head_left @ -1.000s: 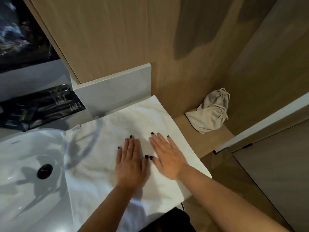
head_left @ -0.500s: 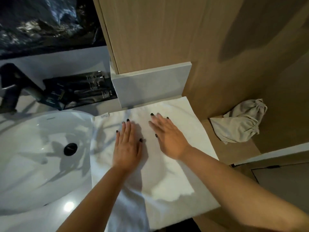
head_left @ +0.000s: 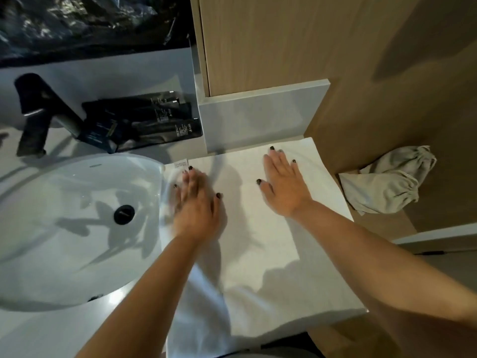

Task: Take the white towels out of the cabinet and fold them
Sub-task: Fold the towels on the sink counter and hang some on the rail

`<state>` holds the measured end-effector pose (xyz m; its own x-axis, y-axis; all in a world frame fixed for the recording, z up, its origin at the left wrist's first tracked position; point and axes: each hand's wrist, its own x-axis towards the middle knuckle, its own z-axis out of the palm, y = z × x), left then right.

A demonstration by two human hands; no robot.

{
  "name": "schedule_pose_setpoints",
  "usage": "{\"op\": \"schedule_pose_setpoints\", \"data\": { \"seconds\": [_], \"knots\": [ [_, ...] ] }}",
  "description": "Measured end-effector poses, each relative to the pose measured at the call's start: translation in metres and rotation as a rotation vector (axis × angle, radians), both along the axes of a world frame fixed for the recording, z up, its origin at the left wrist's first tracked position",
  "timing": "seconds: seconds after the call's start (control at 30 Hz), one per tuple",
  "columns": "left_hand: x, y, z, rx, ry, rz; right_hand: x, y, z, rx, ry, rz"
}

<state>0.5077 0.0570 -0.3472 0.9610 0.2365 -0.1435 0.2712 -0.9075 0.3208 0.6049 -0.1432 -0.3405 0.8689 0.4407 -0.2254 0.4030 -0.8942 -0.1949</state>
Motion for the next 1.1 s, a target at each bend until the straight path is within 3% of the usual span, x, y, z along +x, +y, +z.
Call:
{"op": "schedule_pose_setpoints", "data": {
  "seconds": [0.13, 0.27, 0.53, 0.67, 0.77, 0.83, 1.1],
  "knots": [
    [-0.065, -0.034, -0.003, -0.006, -0.008, -0.167, -0.076, 0.01, 0.012, 0.203, -0.1, 0.121],
    [-0.1, -0.032, -0.015, 0.053, 0.019, -0.251, -0.142, 0.0, -0.007, 0.073, -0.055, 0.201],
    [-0.119, 0.006, -0.013, 0.119, 0.016, -0.244, -0.112, -0.047, -0.019, -0.116, -0.042, -0.01],
    [-0.128, 0.006, -0.007, 0.079, 0.023, -0.174, -0.126, -0.02, -0.007, -0.049, -0.039, -0.136],
    [-0.143, -0.011, -0.003, 0.033, -0.007, -0.227, -0.177, 0.012, -0.006, 0.107, -0.108, 0.07],
    [-0.153, -0.016, -0.007, 0.057, -0.034, -0.31, -0.204, 0.014, -0.012, 0.079, -0.113, 0.194],
    [-0.161, -0.004, -0.017, 0.121, -0.072, -0.355, -0.179, -0.083, -0.013, -0.136, -0.041, 0.104]
  ]
}}
